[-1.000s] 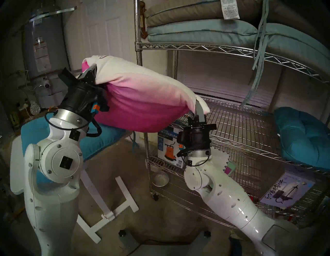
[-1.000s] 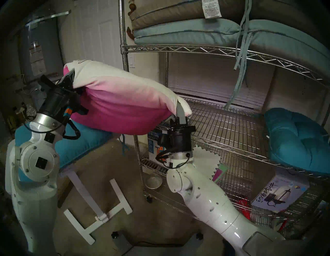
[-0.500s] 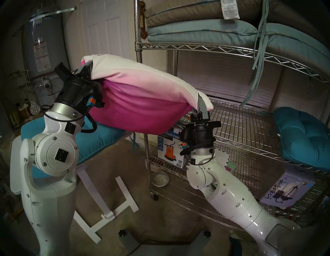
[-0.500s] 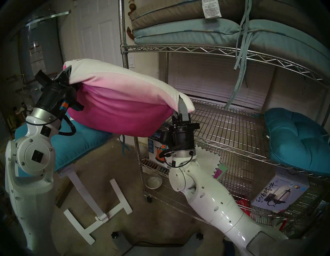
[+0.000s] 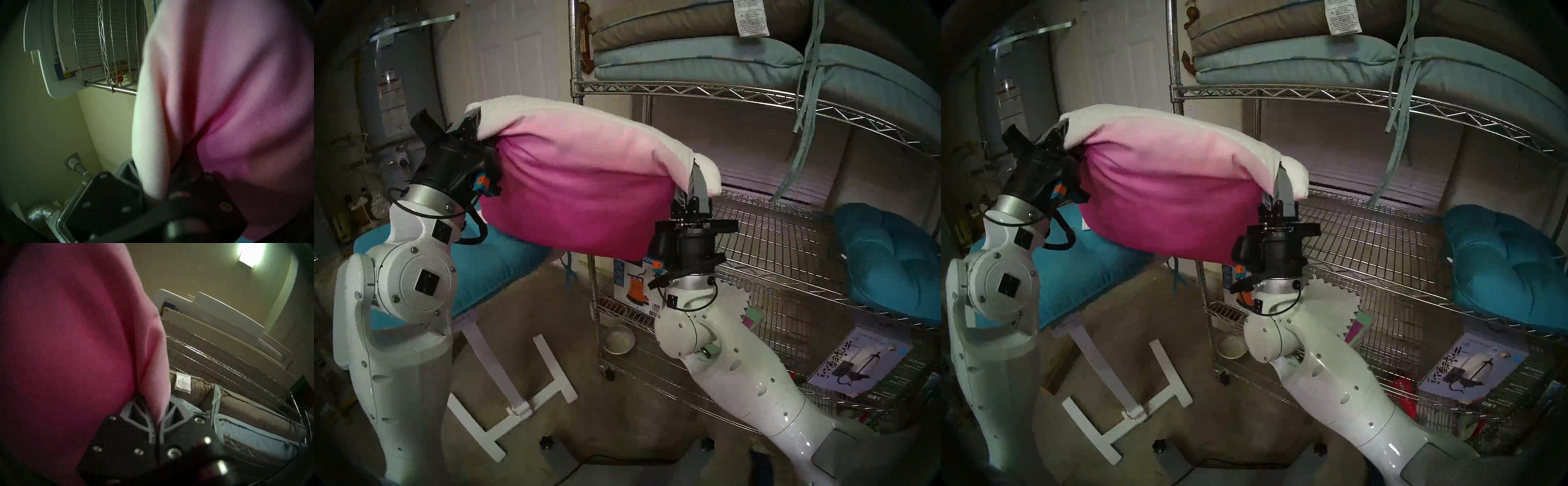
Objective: Put cushion on the shelf
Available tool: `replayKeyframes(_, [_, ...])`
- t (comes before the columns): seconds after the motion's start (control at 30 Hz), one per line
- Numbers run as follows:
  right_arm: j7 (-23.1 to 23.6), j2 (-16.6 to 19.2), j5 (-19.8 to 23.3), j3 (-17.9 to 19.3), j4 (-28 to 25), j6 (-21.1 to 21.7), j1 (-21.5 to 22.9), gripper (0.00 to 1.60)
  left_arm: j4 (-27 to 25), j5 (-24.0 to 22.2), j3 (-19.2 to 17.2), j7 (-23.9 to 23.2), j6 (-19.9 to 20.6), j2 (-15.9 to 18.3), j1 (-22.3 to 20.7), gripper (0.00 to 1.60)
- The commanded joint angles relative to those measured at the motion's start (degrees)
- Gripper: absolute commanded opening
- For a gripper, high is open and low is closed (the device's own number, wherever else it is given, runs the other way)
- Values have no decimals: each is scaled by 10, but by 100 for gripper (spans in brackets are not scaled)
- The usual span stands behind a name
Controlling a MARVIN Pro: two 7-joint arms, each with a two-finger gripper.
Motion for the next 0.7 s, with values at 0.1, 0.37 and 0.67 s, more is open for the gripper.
replayKeyframes(0.1, [33, -81, -15, -107, -13, -13, 11, 0, -8, 28, 15, -2, 13, 3, 16, 0])
replayKeyframes(0.37, [0, -114, -2, -109, 38, 27, 43, 0, -8, 90, 81, 4, 45, 2, 4, 0])
replayKeyframes(0.67, [-37, -96, -12, -64, 47, 43, 41, 0, -8, 141, 144, -1, 80, -2, -29, 0])
